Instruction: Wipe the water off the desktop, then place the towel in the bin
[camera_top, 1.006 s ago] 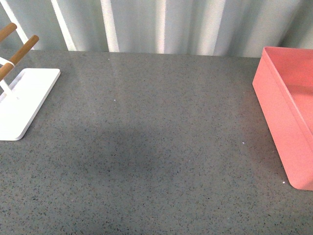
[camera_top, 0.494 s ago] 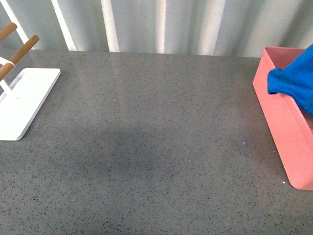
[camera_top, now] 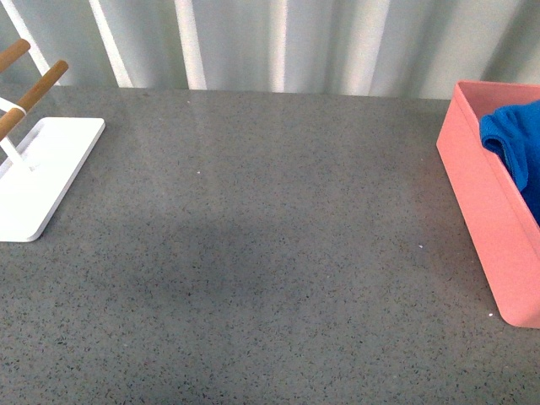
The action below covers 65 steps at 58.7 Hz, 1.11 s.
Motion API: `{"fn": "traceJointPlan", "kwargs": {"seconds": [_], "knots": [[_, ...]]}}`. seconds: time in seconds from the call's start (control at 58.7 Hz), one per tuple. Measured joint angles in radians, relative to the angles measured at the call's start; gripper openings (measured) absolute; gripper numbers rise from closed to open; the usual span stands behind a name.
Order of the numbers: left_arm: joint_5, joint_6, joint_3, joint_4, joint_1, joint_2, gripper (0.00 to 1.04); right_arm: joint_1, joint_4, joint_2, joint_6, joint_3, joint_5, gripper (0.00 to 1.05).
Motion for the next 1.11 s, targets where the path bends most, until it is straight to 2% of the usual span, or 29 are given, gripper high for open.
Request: {"fn": "traceJointPlan", "kwargs": {"seconds": [0.136, 0.324, 0.443, 0.699, 0.92, 1.108], "knots": [[0.0, 0.0, 0.0, 0.0, 0.0, 0.0, 0.98, -0.007, 0.0, 0.006, 0.008, -0.012, -0.009, 0.05], [0.0, 0.0, 0.0, 0.0, 0.0, 0.0, 0.98, -0.008, 0.0, 0.006, 0.025, -0.012, -0.011, 0.33], [0.0, 0.0, 0.0, 0.0, 0.0, 0.0, 0.98, -0.008, -0.001, 0.006, 0.034, -0.012, -0.01, 0.6], [0.0, 0.0, 0.0, 0.0, 0.0, 0.0, 0.98, -0.009, -0.001, 0.006, 0.042, -0.019, -0.007, 0.99], [0.0, 0.0, 0.0, 0.0, 0.0, 0.0, 0.98, -0.004, -0.009, 0.006, 0.074, -0.018, -0.03, 0.98], [0.0, 0.0, 0.0, 0.0, 0.0, 0.0, 0.98, 0.005, -0.087, 0.002, 0.145, 0.0, -0.175, 0.98]]}}
